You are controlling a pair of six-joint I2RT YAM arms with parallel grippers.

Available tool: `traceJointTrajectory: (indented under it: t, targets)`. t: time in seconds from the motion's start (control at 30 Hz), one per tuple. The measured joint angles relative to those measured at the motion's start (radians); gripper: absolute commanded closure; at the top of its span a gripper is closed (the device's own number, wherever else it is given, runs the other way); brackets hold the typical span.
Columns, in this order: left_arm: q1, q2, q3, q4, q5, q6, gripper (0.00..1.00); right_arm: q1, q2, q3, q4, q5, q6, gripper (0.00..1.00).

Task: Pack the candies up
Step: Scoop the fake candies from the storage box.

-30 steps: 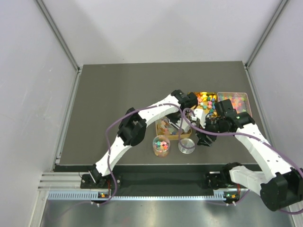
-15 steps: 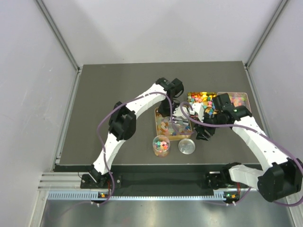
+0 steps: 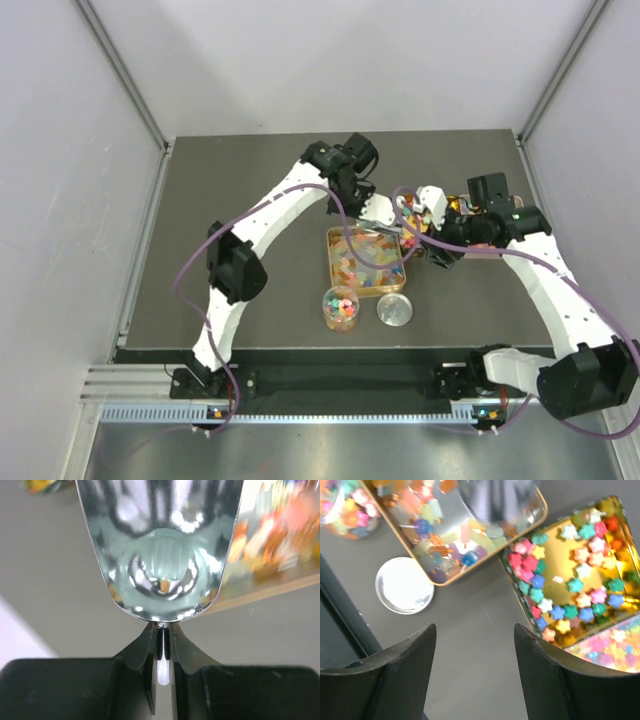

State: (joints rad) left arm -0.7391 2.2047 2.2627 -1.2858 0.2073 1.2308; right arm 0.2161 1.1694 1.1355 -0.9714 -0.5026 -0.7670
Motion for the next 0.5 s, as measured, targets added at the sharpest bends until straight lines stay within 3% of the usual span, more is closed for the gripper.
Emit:
traceJointTrajectory:
  t: [0.13,0.3,0.5]
  targets:
    - [0.003,-0.150,-0.092,-0.010,-0.129,0.072,1.00,-0.013,0.001,-0.011,0.033,0.050,0.015,0.36]
    - [0.004,-0.436,-0.369,-0.036,-0.305,0.175,1.00,-0.032,0.003,-0.031,0.089,0.097,0.040,0.36]
    - [-0.022,-0.597,-0.517,-0.059,-0.449,0.203,1.00,-0.046,0.003,-0.031,0.121,0.123,0.038,0.36]
